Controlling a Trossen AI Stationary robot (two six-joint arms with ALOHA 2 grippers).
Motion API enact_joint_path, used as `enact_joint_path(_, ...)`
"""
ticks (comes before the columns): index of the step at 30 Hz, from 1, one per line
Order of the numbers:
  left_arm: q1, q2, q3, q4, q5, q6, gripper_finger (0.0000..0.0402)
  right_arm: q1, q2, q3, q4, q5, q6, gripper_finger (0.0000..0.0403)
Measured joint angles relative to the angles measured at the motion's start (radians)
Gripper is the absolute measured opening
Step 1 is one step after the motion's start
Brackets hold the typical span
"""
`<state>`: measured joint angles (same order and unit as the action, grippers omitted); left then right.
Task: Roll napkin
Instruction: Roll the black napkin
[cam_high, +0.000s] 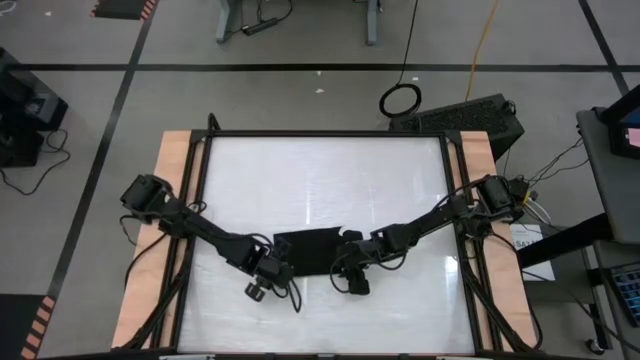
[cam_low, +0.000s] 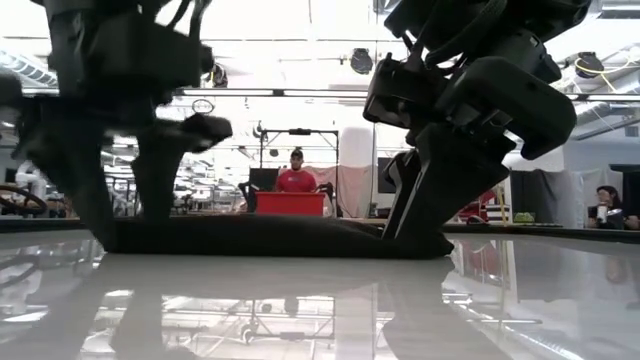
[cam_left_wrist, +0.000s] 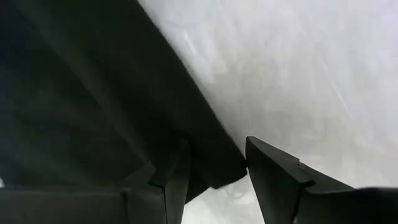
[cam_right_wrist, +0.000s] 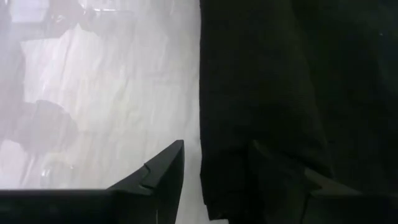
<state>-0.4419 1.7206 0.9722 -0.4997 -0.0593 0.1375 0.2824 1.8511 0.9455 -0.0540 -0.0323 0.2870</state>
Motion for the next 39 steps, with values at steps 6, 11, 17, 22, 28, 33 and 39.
enact_joint_path(6,0.018,0.01,-0.04,0.035,0.011,-0.022,0.0162,-0.002,0.0,0.0,0.003,-0.001,0.027,0.0171)
enact_joint_path(11,0.039,0.011,-0.044,0.057,0.03,-0.066,0.0158,-0.002,0.0,0.0,0.004,-0.001,0.042,0.0169)
enact_joint_path(17,0.086,0.013,-0.045,0.075,0.05,-0.107,0.0039,-0.015,0.0,0.0,-0.006,-0.041,0.095,0.012)
enact_joint_path(22,0.113,0.014,-0.046,0.1,0.122,-0.132,0.0014,-0.036,0.002,-0.001,-0.012,-0.162,0.132,0.0034)
enact_joint_path(28,0.122,0.01,-0.047,0.176,0.397,-0.131,0.0006,-0.035,0.004,-0.002,-0.007,-0.362,0.187,0.001)
enact_joint_path(33,0.123,0.008,-0.046,0.216,0.586,-0.157,0.0005,-0.015,0.005,-0.002,0.091,-0.55,0.267,0.0003)
enact_joint_path(39,0.154,0.007,-0.046,0.222,0.681,-0.242,0.0005,-0.014,0.005,-0.003,0.26,-0.704,0.406,0.0002)
